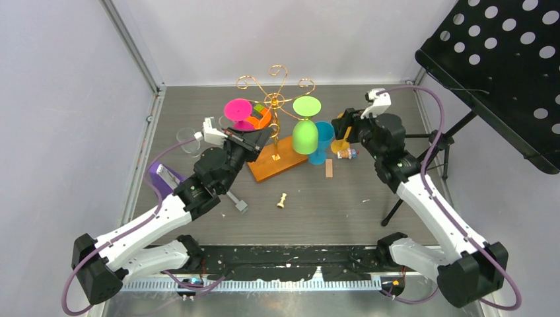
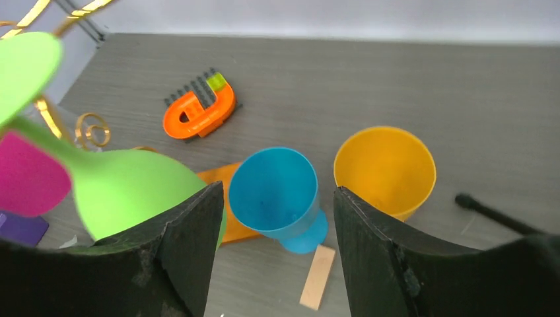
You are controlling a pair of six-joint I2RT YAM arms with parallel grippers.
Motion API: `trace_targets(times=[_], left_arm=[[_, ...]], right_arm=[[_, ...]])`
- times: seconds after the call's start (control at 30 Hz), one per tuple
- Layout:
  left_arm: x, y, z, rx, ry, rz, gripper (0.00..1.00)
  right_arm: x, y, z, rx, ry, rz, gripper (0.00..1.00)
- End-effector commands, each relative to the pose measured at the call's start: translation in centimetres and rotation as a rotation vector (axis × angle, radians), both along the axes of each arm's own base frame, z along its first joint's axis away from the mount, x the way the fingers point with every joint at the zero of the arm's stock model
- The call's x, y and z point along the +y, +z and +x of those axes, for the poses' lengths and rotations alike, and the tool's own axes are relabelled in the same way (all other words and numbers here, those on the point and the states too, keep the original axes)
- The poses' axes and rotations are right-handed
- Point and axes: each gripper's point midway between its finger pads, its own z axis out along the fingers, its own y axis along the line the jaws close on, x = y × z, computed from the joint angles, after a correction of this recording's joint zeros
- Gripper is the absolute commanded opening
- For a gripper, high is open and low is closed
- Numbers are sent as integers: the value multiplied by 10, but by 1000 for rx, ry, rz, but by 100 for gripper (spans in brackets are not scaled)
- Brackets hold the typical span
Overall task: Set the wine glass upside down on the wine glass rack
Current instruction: Turn the wine glass upside down at the wine rack, then pick up the wine glass at the center of the board.
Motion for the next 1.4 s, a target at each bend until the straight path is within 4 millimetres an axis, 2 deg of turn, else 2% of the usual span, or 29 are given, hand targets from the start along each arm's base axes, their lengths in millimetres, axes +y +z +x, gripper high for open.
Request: trace_targets(times=[0.0, 0.03, 0.2, 0.23, 0.33, 0.6, 0.77, 1.0, 1.37], left_arm=[[5, -3, 3, -19, 19, 28, 0], [5, -2, 3, -20, 21, 28, 0], [6, -4, 2, -17, 20, 30, 0], [6, -3, 2, -19, 20, 28, 0], [6, -3, 2, -18, 17, 29, 12], [6, -2, 0, -20, 10, 22, 32], [7, -3, -2, -21, 9, 16, 35], [11, -3, -8, -28, -1, 13, 40], [15, -11, -24, -42, -54, 27, 43]], right_arm=[[-8, -30, 7, 235, -131, 54, 68], [-5, -31, 8, 252, -134, 72, 69], [-1, -57, 20, 367, -174, 84, 70], [-1, -57, 22, 373, -187, 91, 70], [-2, -68, 28, 410, -214, 86, 70], [5, -77, 41, 449, -227, 106, 70], [8, -79, 50, 457, -231, 103, 68], [12, -89, 55, 487, -225, 94, 59], [15, -104, 52, 534, -202, 56, 42]])
